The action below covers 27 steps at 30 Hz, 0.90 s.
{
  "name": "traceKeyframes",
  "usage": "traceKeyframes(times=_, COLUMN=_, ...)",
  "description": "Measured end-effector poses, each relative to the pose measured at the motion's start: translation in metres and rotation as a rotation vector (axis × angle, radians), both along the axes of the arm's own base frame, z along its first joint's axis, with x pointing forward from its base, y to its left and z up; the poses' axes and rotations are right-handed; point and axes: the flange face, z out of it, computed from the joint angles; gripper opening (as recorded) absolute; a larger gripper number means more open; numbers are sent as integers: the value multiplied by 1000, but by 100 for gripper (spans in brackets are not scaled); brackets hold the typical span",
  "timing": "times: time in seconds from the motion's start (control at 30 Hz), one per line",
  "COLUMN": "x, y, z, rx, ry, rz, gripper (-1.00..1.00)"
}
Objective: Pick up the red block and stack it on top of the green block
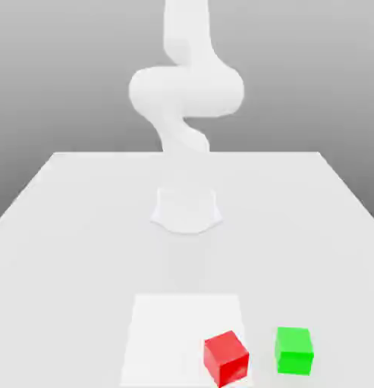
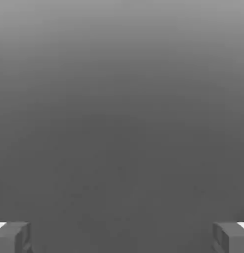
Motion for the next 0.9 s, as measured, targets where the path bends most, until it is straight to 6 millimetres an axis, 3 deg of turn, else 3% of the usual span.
traceKeyframes(times=0.2, x=67, y=13, z=-103, rx=-35, ry=177, rz=94, gripper=0)
traceKeyframes(times=0.43, x=108, y=32, z=-235, rx=-79, ry=375, rz=203, gripper=0)
traceKeyframes(times=0.6, x=114, y=46, z=-332, rx=-115, ry=516, rz=284, gripper=0)
traceKeyframes(times=0.8, x=96, y=55, z=-445, rx=-160, ry=685, rz=376, gripper=0)
traceKeyframes(times=0.9, x=93, y=56, z=-488, rx=-166, ry=709, rz=390, gripper=0)
